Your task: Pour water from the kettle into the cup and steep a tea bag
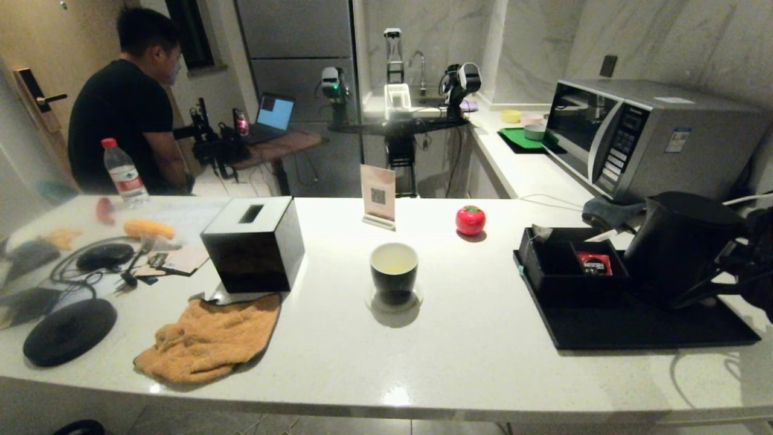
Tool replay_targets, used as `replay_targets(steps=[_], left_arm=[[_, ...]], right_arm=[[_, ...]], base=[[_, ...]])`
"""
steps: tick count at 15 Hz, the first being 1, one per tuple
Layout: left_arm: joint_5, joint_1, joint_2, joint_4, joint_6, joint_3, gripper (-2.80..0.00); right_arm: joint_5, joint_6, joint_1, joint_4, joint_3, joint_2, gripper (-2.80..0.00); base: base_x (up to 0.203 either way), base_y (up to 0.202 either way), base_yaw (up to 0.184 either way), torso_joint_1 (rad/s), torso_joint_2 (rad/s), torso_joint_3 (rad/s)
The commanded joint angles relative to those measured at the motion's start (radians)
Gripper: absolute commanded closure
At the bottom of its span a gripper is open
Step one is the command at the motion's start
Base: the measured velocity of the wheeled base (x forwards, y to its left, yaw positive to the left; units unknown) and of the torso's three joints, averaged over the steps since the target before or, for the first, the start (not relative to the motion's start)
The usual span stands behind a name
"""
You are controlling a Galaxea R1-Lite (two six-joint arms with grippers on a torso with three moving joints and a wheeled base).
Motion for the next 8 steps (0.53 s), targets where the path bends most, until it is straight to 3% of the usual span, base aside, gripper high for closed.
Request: replay_targets(steps=[1, 8], left_arm=[[0.0, 0.0, 0.0, 0.0, 0.0, 0.0, 0.0], [0.0, 0.0, 0.0, 0.0, 0.0, 0.0, 0.0]], right_arm=[[-0.003, 0.0, -0.001, -0.002, 0.004, 0.006, 0.0], [0.0, 0.0, 0.001, 0.007, 0.013, 0.006, 0.0]], base=[[0.0, 0.0, 0.0, 0.0, 0.0, 0.0], [0.0, 0.0, 0.0, 0.0, 0.0, 0.0]])
